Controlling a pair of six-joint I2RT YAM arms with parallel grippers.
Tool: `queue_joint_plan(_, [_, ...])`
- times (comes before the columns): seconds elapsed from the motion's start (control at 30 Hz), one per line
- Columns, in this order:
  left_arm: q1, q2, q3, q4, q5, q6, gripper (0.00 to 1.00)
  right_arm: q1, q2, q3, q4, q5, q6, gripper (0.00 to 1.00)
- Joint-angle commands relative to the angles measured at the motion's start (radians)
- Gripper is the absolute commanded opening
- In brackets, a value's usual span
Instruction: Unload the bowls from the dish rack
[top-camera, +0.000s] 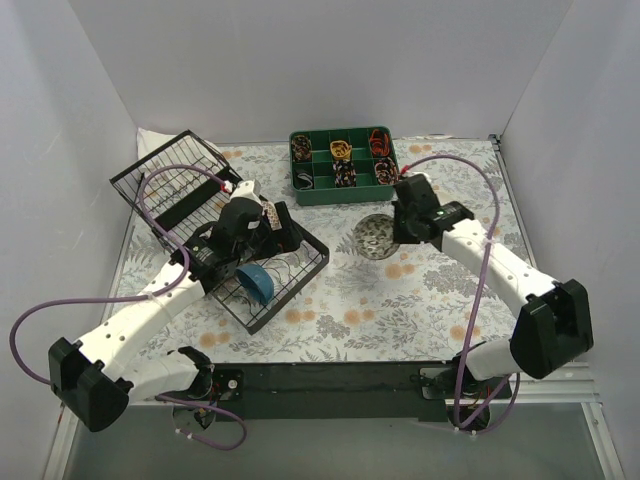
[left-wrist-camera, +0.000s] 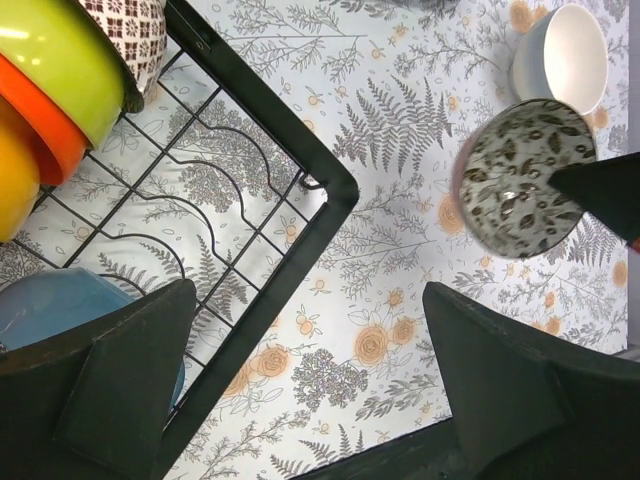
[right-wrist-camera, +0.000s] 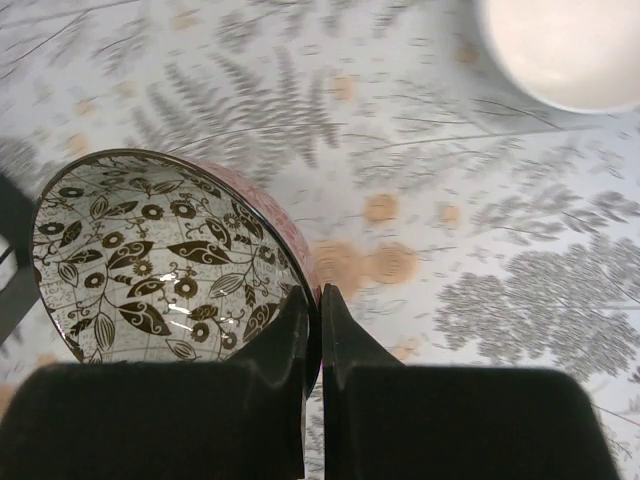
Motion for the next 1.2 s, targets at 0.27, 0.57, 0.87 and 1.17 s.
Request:
queue_joint_plan(0.27, [0.005,-0.084,-0.017,-0.042,-0.077,0.013,0.98,-0.617,-0.211,-0.315,0.235,-0.165,0.096,0.01])
queue_joint_plan(0.57, [0.005,-0.097,-0.024,-0.067,-0.114,0.027,0.98,-0.832,-0.156,-0.383,0.332,-0.224,0.101,0.01])
queue_joint_plan(0.87, [0.007,-0.081,-0.018,-0.076,-0.126,0.039,0.98,-0.892,-0.076,-0.425,0.369,-0.275,0.065,0.04])
queue_joint_plan(1.17, [0.039,-0.038,0.015,-0.088,-0.129,0.070,0.98,-0.892,-0.136,-0.416,0.317,-0.298,0.045,0.65])
